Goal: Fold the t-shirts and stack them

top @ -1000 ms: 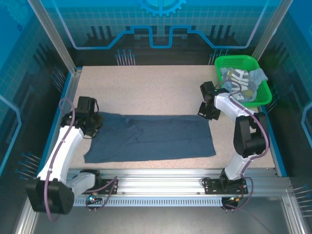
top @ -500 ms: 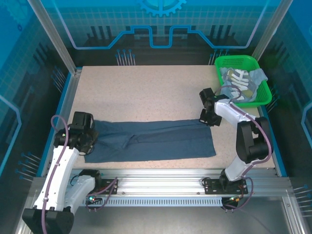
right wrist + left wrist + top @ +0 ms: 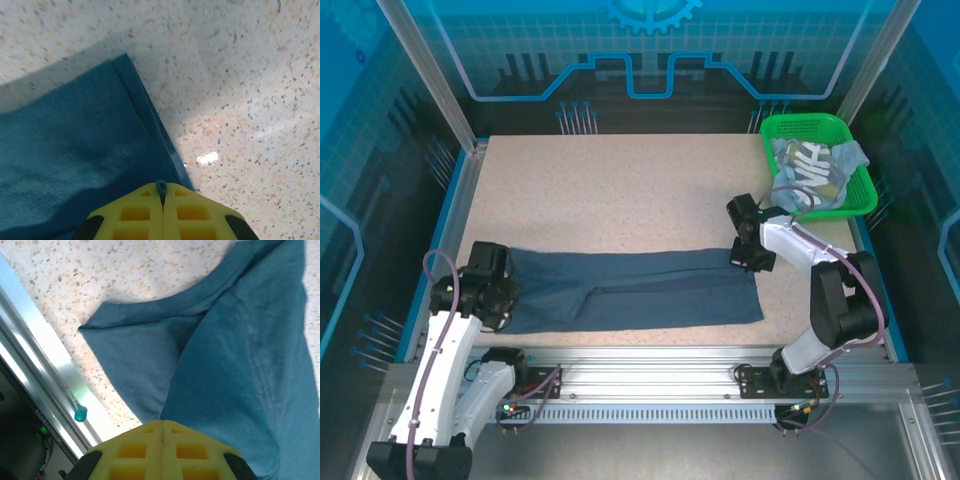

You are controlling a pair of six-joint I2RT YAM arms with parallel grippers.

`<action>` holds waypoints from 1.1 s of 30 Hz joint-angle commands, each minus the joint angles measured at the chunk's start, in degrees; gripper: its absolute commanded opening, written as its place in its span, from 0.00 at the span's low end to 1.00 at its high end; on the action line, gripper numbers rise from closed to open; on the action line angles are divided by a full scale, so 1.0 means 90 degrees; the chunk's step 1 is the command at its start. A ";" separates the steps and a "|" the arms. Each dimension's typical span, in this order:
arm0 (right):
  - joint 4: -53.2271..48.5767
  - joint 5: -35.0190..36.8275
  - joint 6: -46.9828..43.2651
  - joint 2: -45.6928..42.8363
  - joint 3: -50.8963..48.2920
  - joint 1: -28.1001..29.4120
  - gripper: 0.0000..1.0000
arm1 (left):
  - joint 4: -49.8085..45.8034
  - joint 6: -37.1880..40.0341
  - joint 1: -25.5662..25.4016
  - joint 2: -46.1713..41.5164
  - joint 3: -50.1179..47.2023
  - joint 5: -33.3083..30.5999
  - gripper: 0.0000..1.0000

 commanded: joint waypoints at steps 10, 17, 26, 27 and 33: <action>-0.0245 0.0347 0.0169 0.0117 0.0001 0.0065 0.00 | -0.0265 -0.0416 0.0019 -0.0203 -0.0515 0.0243 0.00; -0.0537 0.0329 0.0474 -0.0078 -0.0074 0.0101 0.00 | -0.0451 -0.0509 0.0020 -0.0229 -0.0469 0.0097 0.00; -0.0607 0.0206 0.0675 -0.0491 -0.0257 -0.0014 0.34 | -0.0376 -0.0656 0.0015 -0.0364 -0.0813 0.0336 0.00; -0.0648 0.0203 0.0662 -0.0485 -0.0212 -0.0013 0.34 | -0.0367 -0.0653 0.0013 -0.0375 -0.0833 0.0327 0.00; -0.0528 0.0022 0.0628 -0.0592 -0.0198 -0.0004 0.28 | -0.0272 -0.0662 0.0011 -0.0357 -0.0874 0.0402 0.00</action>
